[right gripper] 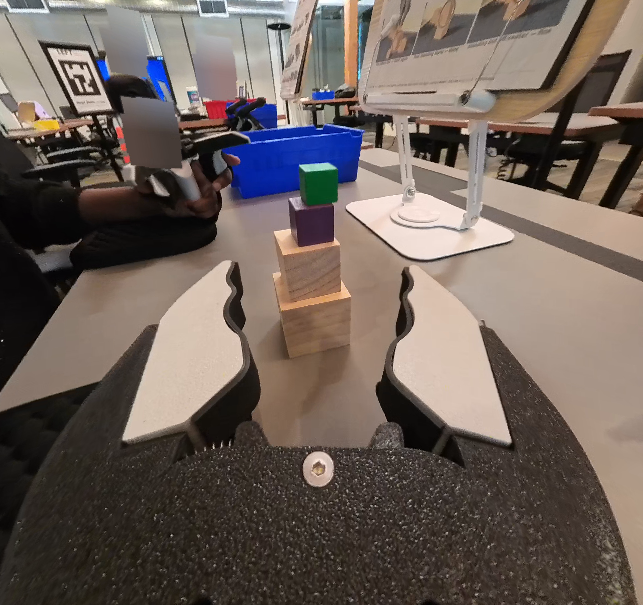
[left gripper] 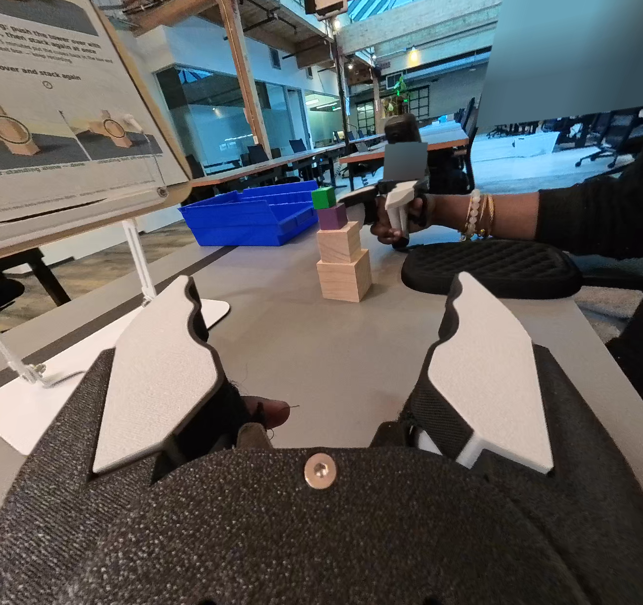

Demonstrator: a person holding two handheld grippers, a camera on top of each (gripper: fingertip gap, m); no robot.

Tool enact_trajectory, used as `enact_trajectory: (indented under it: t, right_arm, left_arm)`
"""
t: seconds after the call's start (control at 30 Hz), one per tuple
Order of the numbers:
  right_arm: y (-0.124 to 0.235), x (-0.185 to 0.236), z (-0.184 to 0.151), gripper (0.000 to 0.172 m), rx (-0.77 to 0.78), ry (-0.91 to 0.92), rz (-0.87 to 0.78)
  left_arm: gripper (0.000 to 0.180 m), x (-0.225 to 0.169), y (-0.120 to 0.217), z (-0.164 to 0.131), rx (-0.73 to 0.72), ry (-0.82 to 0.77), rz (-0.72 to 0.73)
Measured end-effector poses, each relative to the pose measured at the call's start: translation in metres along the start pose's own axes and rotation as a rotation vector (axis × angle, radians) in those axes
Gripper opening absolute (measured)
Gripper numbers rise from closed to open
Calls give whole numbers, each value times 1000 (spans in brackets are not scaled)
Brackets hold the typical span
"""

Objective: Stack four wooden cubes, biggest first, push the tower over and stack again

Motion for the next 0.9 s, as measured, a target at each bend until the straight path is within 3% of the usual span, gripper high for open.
enact_trajectory:
  t: [0.07,0.13,0.27,0.6,0.9]
  right_arm:
    - [5,1,4,80,-24,-3,-25]
    - [11,1,10,61,-23,9,-59]
    - [25,5,25,0,45,117,-107]
    - [24,9,42,0,451,205,19]
    - [-16,-2,20,0,660,256,117]
  left_arm:
    - [131,0,1,0,-4,-1,0]
    - [130,-1,0,0,6,-10,-4]
    - [129,-1,0,0,6,-8,-4]
    - [129,1,1,0,2,10,-1]
    - [128,3,0,-1,5,29,7]
Point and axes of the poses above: each gripper's, where its closed fingertips meet, y back along the fingers, z out of its top, x = y × z across the jaws, the point moved 7 cm from there along y, back along the fingers, and after that the axes turned 1 degree about z, right-handed, at the moved point
